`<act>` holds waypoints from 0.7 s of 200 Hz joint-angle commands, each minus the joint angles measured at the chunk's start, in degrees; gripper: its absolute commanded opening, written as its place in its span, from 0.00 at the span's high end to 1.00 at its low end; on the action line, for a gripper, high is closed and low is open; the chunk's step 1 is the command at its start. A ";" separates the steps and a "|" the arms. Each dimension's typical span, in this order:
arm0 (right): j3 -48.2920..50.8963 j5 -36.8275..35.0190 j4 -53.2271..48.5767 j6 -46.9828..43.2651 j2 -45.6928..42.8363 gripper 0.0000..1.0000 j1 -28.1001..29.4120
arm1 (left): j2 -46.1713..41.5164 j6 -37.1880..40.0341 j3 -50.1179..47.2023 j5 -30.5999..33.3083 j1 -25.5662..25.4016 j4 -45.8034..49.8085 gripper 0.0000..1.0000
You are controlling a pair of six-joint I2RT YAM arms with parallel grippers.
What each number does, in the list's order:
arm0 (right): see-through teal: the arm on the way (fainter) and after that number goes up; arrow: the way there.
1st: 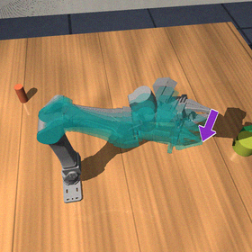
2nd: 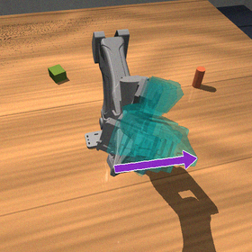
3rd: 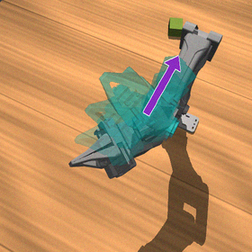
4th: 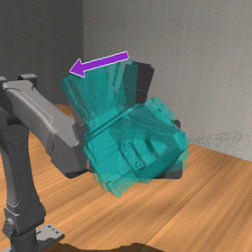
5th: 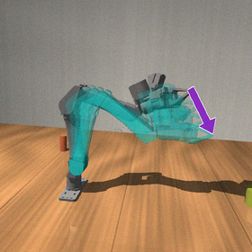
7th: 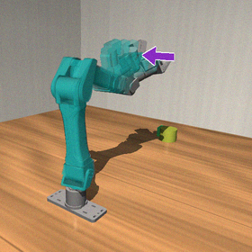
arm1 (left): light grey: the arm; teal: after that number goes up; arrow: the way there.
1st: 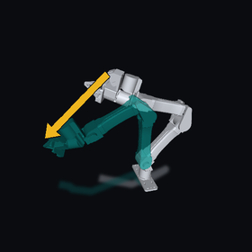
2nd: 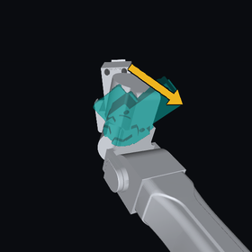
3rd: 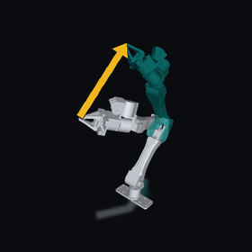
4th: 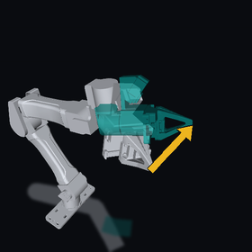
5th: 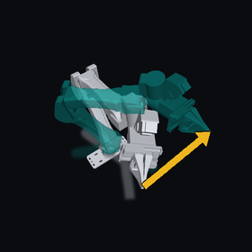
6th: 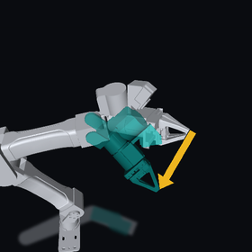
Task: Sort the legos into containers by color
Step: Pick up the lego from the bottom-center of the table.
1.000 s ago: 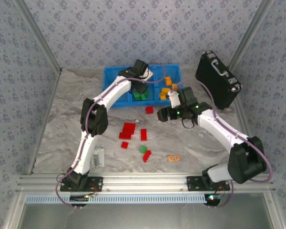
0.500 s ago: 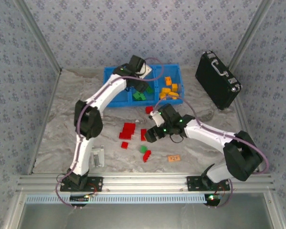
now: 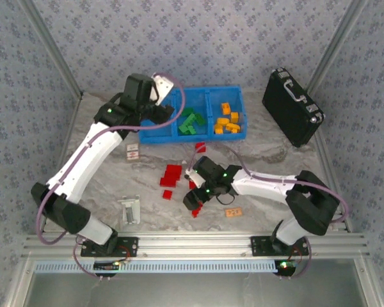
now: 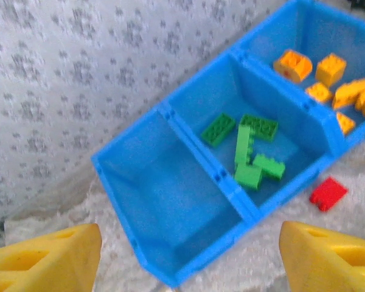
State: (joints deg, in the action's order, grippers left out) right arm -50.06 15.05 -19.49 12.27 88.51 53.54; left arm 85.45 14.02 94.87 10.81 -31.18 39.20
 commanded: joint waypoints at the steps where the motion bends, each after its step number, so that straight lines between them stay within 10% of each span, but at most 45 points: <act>1: -3.66 -1.87 -2.33 0.02 2.63 0.16 0.70 | -6.87 -1.25 -5.94 1.24 1.26 0.22 0.21; 140: -6.74 -4.36 -8.75 -4.21 9.17 0.23 3.41 | -26.61 -4.03 -24.43 -0.08 7.21 6.58 0.18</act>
State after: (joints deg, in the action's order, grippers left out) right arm -56.18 12.38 -25.76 9.41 96.53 56.49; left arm 60.88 11.46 71.33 11.77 -24.36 45.21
